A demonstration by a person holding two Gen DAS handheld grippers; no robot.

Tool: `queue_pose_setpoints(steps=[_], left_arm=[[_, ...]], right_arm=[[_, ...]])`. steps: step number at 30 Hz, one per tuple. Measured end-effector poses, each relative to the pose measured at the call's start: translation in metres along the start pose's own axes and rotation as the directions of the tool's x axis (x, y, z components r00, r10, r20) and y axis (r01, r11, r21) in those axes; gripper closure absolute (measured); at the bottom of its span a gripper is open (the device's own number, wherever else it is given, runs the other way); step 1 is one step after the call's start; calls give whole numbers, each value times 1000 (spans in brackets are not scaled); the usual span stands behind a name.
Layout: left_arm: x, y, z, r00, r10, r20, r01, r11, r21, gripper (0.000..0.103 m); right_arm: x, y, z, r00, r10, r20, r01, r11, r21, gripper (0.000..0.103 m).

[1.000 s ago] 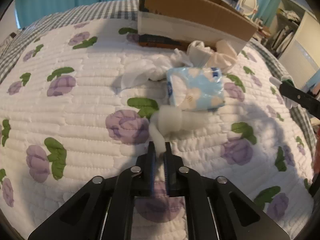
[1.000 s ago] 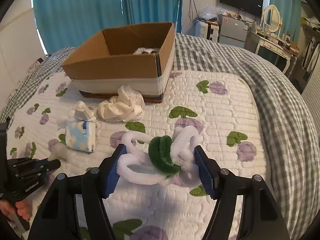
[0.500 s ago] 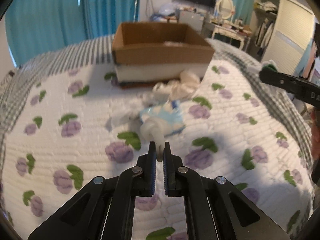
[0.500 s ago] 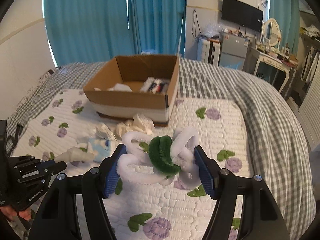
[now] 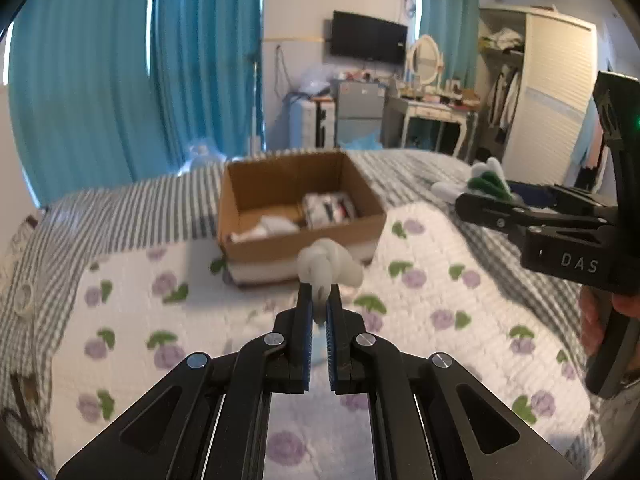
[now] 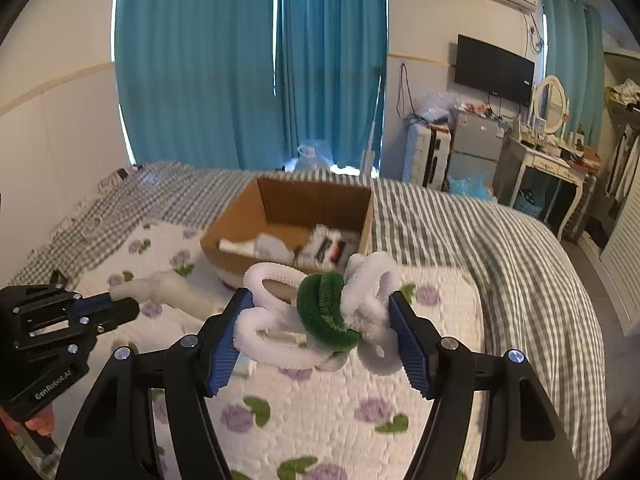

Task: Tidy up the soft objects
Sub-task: 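Carry both items over the cardboard box and open both tools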

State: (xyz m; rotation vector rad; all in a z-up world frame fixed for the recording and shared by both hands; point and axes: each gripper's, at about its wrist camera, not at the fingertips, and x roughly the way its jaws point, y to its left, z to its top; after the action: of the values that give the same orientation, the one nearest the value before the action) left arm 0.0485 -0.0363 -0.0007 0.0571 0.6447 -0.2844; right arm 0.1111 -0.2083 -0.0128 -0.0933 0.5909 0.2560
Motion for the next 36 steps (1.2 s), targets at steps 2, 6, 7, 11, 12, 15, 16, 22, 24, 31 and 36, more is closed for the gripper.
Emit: queue_pose_setpoints(steps=[2,6,7,11,12,15,16,22,24,31,36], left_arm=[[1,0,14,1000,5,15,-5,1000,10,99],[13,6,41,999,6,41,-6,1000,17,99],[19,10,51,999,8,47,-9,1000,15,99],[45,25,80,998,11,56,-12,1000,13,99],[51,28,84,998,11,56,-12,1000,14,99],[81,37,100,999,13,46,-14,1000,18,99],[93,41,104,999,17,37,-17,1000,19,99],[159,52,109,998,54,-12,-53,995,80,96],[175,56,106,998,61,-21,-58,994,98,90],[215,69,95,994,45,-99,-39,997,64,51],[207,72,95,996,69,-60,-68,998,18,39]], right_arm=[[1,0,15,1000,6,16,-6,1000,-5,35],[8,2,46,999,10,43,-9,1000,-25,35],[12,2,56,999,11,51,-10,1000,-27,35],[34,-1,84,998,22,64,-21,1000,-11,35],[41,-3,89,998,25,64,-25,1000,-6,35],[74,-7,104,998,30,51,-31,999,9,35],[83,-8,106,998,31,45,-32,999,13,35],[151,-16,112,1000,31,-3,-31,999,23,35],[169,-21,110,999,30,-14,-29,999,20,34],[208,-34,97,999,35,-35,-33,998,57,26],[210,-35,95,999,29,-33,-26,997,77,19]])
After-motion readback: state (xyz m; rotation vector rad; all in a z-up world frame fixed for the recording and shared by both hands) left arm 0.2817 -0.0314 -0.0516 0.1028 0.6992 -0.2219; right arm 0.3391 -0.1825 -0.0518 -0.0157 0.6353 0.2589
